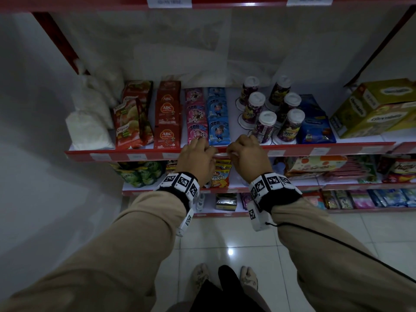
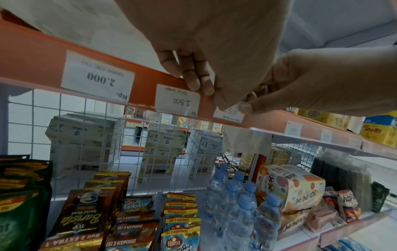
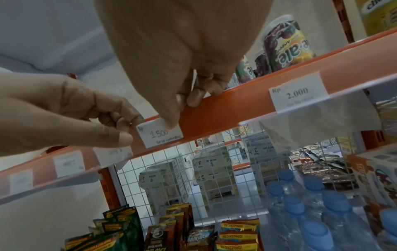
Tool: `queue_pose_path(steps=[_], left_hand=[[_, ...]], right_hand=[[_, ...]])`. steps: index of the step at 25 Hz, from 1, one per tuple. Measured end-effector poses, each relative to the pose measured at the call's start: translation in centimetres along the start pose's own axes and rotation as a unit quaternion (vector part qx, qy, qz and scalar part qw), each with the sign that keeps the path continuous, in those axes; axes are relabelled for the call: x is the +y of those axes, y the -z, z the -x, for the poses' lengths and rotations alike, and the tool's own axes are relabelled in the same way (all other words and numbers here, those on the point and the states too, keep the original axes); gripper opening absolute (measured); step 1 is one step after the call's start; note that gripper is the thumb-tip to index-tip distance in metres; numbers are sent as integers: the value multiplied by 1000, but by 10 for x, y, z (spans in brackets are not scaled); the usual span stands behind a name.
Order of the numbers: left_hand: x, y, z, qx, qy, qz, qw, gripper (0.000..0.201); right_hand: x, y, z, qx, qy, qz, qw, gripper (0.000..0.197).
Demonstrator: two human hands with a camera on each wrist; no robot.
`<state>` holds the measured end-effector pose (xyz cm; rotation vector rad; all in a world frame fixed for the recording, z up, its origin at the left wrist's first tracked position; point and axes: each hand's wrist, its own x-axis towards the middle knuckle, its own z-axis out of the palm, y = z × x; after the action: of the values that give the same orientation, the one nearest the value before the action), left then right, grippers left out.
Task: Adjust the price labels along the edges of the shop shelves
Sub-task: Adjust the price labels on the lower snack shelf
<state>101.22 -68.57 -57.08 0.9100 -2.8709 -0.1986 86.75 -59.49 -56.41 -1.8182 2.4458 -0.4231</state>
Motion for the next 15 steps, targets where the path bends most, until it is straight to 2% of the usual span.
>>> queue_pose_path(steps=[5, 11, 15], left_hand=[[0, 0, -5, -6, -7, -33, 999, 28], [1, 0, 3, 7, -8, -13, 1000, 33], [3, 1, 2, -4, 1, -13, 1000, 32]], right_hand=[[0, -4, 3, 6, -4, 22, 1000, 15], [2, -3, 3, 4, -4, 28, 1000, 16], [5, 0, 7, 0, 0, 4, 1000, 24]])
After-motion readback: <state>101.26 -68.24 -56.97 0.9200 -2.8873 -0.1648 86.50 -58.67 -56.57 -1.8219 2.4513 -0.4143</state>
